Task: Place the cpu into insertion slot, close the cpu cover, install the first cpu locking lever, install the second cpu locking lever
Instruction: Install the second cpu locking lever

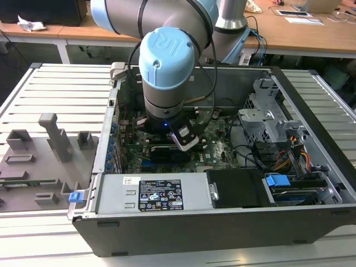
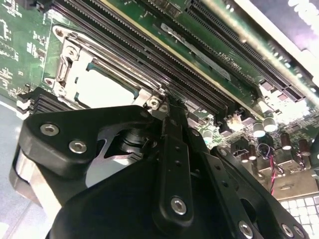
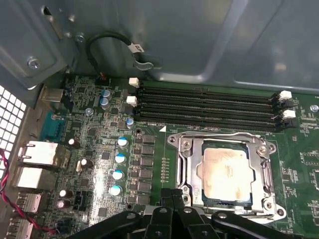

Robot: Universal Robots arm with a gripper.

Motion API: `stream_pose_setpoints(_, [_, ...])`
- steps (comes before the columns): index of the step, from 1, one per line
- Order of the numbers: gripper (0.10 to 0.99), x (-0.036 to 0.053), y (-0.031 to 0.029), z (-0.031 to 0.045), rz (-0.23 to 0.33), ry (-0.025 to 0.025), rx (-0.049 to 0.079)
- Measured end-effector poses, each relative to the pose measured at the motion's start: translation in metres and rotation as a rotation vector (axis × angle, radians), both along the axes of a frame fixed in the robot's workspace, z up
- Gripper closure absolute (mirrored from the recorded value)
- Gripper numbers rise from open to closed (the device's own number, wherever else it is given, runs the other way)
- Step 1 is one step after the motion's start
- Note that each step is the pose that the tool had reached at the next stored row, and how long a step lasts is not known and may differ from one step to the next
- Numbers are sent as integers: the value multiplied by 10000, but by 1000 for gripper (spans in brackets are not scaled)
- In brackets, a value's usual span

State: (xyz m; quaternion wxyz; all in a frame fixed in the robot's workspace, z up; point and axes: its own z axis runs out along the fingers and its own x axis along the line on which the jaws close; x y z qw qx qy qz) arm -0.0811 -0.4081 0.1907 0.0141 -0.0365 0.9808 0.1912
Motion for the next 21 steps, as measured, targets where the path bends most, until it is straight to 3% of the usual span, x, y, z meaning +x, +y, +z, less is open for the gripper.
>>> stream_pose_setpoints(9, [980,-19,-9,-32,1,0,6])
stream_pose_setpoints(13, [980,-18,-8,38,1,-2,10])
stream_pose_setpoints(21, [980,-19,-10,3,-2,0,-2])
